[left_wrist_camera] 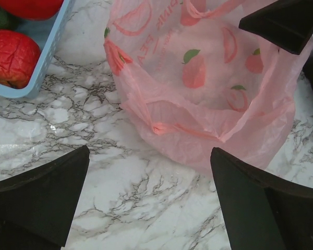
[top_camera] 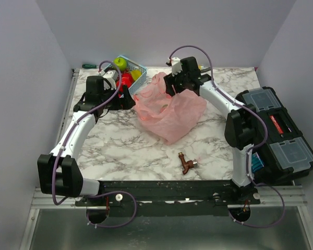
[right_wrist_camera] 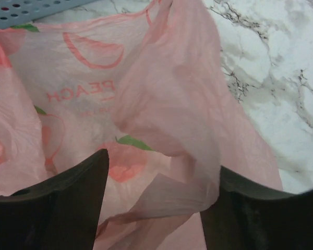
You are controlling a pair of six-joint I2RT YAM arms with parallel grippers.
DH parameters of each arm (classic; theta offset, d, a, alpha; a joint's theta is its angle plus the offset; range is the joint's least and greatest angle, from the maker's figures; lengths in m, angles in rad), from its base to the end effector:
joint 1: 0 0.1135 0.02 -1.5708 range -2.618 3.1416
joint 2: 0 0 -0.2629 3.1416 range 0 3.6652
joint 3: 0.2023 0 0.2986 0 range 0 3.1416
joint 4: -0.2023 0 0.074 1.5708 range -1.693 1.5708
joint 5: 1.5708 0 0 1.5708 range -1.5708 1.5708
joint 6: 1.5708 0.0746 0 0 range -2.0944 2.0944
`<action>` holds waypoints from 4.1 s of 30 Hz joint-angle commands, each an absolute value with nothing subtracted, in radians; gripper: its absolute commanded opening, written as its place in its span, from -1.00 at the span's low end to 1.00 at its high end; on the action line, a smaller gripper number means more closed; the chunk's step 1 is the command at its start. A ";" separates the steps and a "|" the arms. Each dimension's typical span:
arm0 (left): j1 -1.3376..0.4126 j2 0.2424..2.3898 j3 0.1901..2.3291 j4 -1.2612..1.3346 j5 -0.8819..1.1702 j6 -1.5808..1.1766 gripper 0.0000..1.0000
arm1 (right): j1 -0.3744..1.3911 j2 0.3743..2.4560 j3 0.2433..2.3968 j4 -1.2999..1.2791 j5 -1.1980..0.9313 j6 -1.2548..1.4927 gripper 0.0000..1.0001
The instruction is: Place the fake fruits into the plastic bag and tie a complex knot
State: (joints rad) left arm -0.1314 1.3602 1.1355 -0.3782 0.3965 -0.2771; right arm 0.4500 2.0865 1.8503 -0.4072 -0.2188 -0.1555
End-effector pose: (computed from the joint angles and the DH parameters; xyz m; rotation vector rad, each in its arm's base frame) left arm 0.3741 -0.0785 0.2829 0.0711 2.1949 -0.6625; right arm 0.5022 0.2606 0.2440 -0.7793 2.0854 0.4046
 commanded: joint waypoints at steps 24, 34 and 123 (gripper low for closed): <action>-0.315 0.741 0.628 0.038 0.785 1.107 0.85 | 0.450 1.728 1.470 -0.175 -0.776 0.267 -0.99; -0.443 0.858 0.524 0.190 0.672 1.510 0.87 | 0.449 1.714 1.396 -0.094 -0.879 0.407 -0.98; -0.179 1.447 1.432 0.030 1.480 -0.413 -1.00 | 0.612 1.694 1.523 -0.195 -0.953 -0.500 0.24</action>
State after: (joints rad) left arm -0.1856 1.4025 1.3533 0.0574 1.4212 -0.4084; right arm 0.6163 1.6527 1.4364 -0.0483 -0.9512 -0.4553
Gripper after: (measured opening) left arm 0.003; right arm 0.788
